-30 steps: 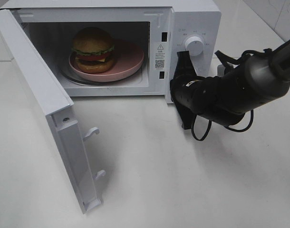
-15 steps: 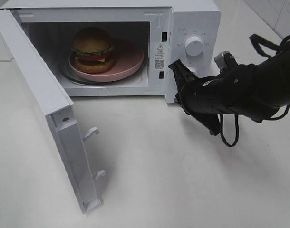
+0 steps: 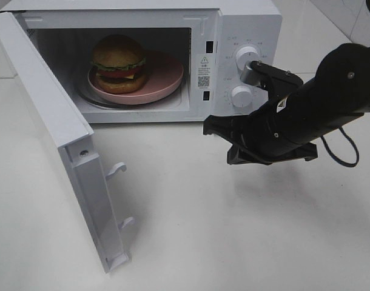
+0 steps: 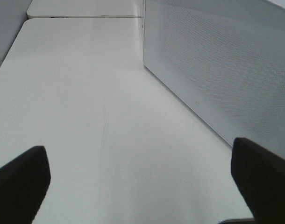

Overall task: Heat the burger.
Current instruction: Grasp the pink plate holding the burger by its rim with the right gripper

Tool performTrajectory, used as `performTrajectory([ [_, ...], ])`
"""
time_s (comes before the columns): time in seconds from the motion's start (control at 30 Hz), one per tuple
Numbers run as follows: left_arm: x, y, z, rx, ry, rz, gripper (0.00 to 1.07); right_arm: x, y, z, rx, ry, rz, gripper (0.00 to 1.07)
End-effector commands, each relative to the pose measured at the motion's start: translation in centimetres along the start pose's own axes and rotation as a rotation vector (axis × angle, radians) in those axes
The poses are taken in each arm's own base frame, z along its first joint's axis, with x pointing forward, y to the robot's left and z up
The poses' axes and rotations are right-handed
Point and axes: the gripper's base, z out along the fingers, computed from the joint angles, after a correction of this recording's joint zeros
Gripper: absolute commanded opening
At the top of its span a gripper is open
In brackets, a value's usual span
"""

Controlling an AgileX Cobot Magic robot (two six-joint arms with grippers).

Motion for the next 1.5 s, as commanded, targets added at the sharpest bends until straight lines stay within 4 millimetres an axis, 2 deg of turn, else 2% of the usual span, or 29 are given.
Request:
performTrajectory([
  [0.03, 0.1, 0.0, -0.2, -0.003, -0.025, -0.004, 0.98, 0.0, 0.0, -1.1, 0.028, 0.057, -0.130, 0.00],
  [0.17, 0.1, 0.0, -0.2, -0.003, -0.025, -0.004, 0.98, -0.3, 0.6, -2.7, 0.031, 0.148, -0.314, 0.01],
  [0.2, 0.1, 0.0, -0.2, -0.003, -0.025, -0.004, 0.98, -0.4, 0.9, -3.3, 0.024, 0.201, -0.429, 0.01],
  [0.23, 0.1, 0.0, -0.2, -0.003, -0.025, -0.004, 0.98, -0.4, 0.9, -3.3, 0.024, 0.201, -0.429, 0.01],
  [0.3, 0.1, 0.0, -0.2, -0.003, -0.025, -0.004, 0.98, -0.4, 1.2, -4.1, 0.008, 0.287, -0.584, 0.01],
  [0.37, 0.1, 0.0, -0.2, -0.003, -0.025, -0.004, 0.98, -0.5, 1.3, -4.2, 0.004, 0.301, -0.631, 0.01],
  [0.4, 0.1, 0.0, -0.2, -0.003, -0.025, -0.004, 0.98, -0.6, 1.4, -4.7, -0.006, 0.329, -0.749, 0.01],
  [0.43, 0.1, 0.0, -0.2, -0.003, -0.025, -0.004, 0.98, -0.6, 1.4, -4.7, -0.006, 0.329, -0.749, 0.01],
  [0.5, 0.1, 0.0, -0.2, -0.003, -0.025, -0.004, 0.98, -0.8, 1.5, -5.4, -0.026, 0.342, -0.923, 0.02],
  [0.53, 0.1, 0.0, -0.2, -0.003, -0.025, -0.004, 0.98, -0.8, 1.5, -5.4, -0.026, 0.342, -0.923, 0.02],
  [0.57, 0.1, 0.0, -0.2, -0.003, -0.025, -0.004, 0.98, -0.9, 1.7, -6.1, -0.042, 0.332, -1.037, 0.02],
  [0.6, 0.1, 0.0, -0.2, -0.003, -0.025, -0.004, 0.98, -0.9, 1.7, -6.1, -0.042, 0.332, -1.037, 0.02],
  [0.67, 0.1, 0.0, -0.2, -0.003, -0.025, -0.004, 0.98, -1.0, 1.8, -7.2, -0.072, 0.303, -1.241, 0.02],
  [0.7, 0.1, 0.0, -0.2, -0.003, -0.025, -0.004, 0.98, -1.0, 1.8, -7.2, -0.072, 0.303, -1.241, 0.02],
  [0.73, 0.1, 0.0, -0.2, -0.003, -0.025, -0.004, 0.98, -1.0, 1.9, -7.9, -0.094, 0.275, -1.403, 0.03],
  [0.8, 0.1, 0.0, -0.2, -0.003, -0.025, -0.004, 0.98, -1.1, 2.0, -8.2, -0.104, 0.264, -1.481, 0.03],
  [0.87, 0.1, 0.0, -0.2, -0.003, -0.025, -0.004, 0.98, -1.0, 2.2, -8.9, -0.127, 0.240, -1.671, 0.04],
  [1.03, 0.1, 0.0, -0.2, -0.003, -0.025, -0.004, 0.98, -0.5, 2.9, -9.7, -0.117, 0.212, -1.879, 0.07],
  [1.1, 0.1, 0.0, -0.2, -0.003, -0.025, -0.004, 0.98, -0.5, 3.0, -9.7, -0.110, 0.213, -1.907, 0.08],
  [1.13, 0.1, 0.0, -0.2, -0.003, -0.025, -0.004, 0.98, -0.3, 3.2, -9.7, -0.091, 0.222, -1.953, 0.14],
  [1.17, 0.1, 0.0, -0.2, -0.003, -0.025, -0.004, 0.98, -0.3, 3.2, -9.7, -0.091, 0.222, -1.953, 0.14],
  [1.23, 0.1, 0.0, -0.2, -0.003, -0.025, -0.004, 0.98, -0.4, 3.5, -9.6, -0.046, 0.210, -2.009, 0.25],
  [1.27, 0.1, 0.0, -0.2, -0.003, -0.025, -0.004, 0.98, -0.4, 3.5, -9.6, -0.046, 0.210, -2.009, 0.25],
  [1.3, 0.1, 0.0, -0.2, -0.003, -0.025, -0.004, 0.98, -0.4, 3.8, -9.6, -0.017, 0.195, -2.031, 0.35],
  [1.33, 0.1, 0.0, -0.2, -0.003, -0.025, -0.004, 0.98, -0.4, 4.0, -9.6, -0.003, 0.183, -2.036, 0.40],
  [1.37, 0.1, 0.0, -0.2, -0.003, -0.025, -0.004, 0.98, -0.4, 4.0, -9.6, -0.003, 0.183, -2.036, 0.40],
  [1.43, 0.1, 0.0, -0.2, -0.003, -0.025, -0.004, 0.98, -0.3, 4.8, -9.5, 0.009, 0.135, -1.988, 0.69],
  [1.47, 0.1, 0.0, -0.2, -0.003, -0.025, -0.004, 0.98, -0.3, 4.8, -9.5, 0.009, 0.135, -1.988, 0.69],
  [1.5, 0.1, 0.0, -0.2, -0.003, -0.025, -0.004, 0.98, -0.3, 4.9, -9.6, 0.011, 0.131, -1.974, 0.75],
])
